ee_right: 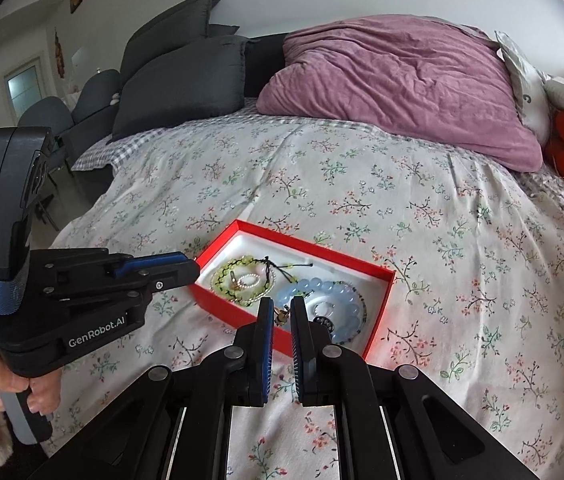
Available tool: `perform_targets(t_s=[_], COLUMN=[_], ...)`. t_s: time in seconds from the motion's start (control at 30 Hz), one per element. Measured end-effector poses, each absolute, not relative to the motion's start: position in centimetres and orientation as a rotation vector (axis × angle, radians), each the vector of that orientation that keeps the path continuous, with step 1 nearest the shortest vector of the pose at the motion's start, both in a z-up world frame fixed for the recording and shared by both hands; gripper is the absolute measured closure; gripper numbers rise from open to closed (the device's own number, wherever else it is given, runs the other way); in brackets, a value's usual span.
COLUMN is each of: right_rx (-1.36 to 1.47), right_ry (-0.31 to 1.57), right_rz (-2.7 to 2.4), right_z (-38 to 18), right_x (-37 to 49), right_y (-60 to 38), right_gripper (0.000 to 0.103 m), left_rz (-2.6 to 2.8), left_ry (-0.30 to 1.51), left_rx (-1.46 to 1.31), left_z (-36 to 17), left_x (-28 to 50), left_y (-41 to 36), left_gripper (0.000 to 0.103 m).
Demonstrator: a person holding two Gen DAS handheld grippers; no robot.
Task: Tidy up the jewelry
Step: 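Carry both gold charms with both tools over the red box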
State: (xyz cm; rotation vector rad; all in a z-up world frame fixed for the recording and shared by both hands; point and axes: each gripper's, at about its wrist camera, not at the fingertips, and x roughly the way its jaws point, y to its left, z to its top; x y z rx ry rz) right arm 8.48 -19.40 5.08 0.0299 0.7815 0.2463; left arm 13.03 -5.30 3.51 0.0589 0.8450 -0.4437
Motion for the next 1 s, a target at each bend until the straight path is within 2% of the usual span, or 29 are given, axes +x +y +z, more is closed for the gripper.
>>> perform_targets(t_s=[0.5, 1.0], right_rx=[0.172, 0.180], right_ry=[0.833, 0.873], right_rz=[0.157, 0.150], right_z=[2.8, 1.1], right_x=[12.9, 14.0], right_y=[-22.6, -23.1], right_gripper=[0.095, 0.094], left_rz=[-0.381, -0.351], left_ry=[0.865, 0.881], left_rx=[0.005, 0.013], left_z=[1.4, 0.0], left_x=[16.5, 17.6], left_y=[-8.2, -8.9], left_gripper=[0.091, 0.091])
